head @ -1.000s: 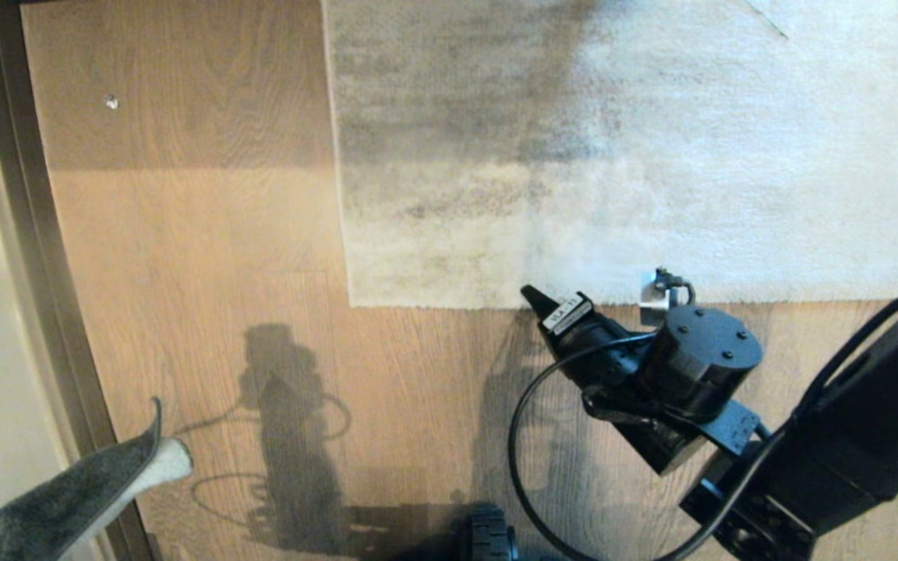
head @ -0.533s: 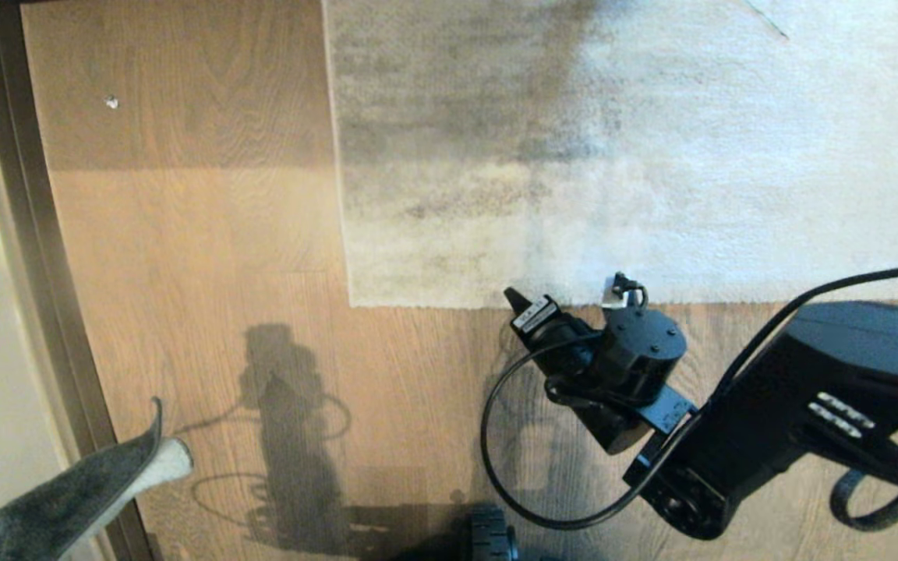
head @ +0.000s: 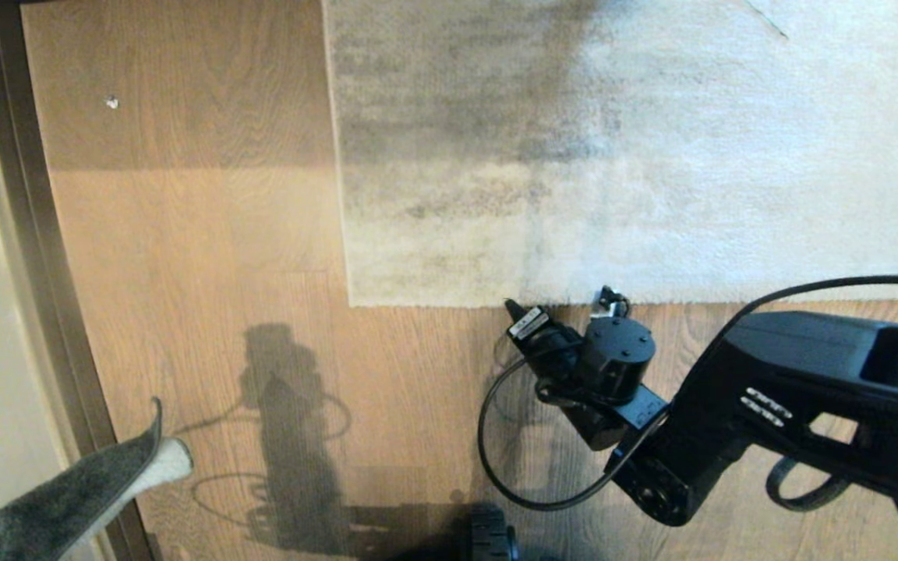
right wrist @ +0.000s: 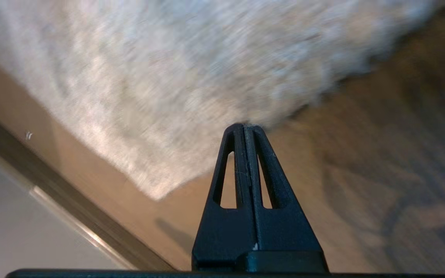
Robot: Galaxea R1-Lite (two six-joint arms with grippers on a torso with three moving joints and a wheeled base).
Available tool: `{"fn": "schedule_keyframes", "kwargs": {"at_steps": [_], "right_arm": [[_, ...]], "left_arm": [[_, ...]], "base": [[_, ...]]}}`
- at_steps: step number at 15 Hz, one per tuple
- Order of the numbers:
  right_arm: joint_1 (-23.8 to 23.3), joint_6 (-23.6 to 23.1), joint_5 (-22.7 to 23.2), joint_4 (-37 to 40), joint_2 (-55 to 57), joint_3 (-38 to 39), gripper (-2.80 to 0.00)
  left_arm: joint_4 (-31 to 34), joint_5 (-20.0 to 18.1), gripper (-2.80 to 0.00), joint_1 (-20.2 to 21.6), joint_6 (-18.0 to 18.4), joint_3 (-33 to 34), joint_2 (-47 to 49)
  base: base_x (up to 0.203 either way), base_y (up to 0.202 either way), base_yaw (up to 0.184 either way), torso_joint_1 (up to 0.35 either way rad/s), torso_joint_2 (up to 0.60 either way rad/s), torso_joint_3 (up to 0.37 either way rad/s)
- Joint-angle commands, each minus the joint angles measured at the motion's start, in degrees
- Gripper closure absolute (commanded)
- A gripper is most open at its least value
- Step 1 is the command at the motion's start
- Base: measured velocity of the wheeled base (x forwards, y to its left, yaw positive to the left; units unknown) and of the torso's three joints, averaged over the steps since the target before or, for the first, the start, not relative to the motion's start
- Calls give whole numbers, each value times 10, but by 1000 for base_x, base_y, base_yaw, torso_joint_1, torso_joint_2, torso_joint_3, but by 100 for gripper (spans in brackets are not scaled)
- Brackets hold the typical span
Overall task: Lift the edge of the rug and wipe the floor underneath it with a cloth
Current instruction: Lay down the carpet
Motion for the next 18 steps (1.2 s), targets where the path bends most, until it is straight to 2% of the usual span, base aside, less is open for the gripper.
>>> {"fn": "schedule_keyframes", "kwargs": {"at_steps": [1,3,13,18], "right_arm": [[-8,17,-5,-25,8,-1,0],[-12,30,-16,-25,9,-6,0],[-9,28,-31,-25,-23,-4,0],[-9,-19,-29,-25,-113,69,0]], "left_arm": [[0,0,0,0,0,0,0],[0,0,0,0,0,0,0],[0,0,0,-1,0,0,0],[0,0,0,0,0,0,0]], "base": [[0,0,0,0,0,0],[0,0,0,0,0,0],[0,0,0,0,0,0],[0,0,0,0,0,0]]}}
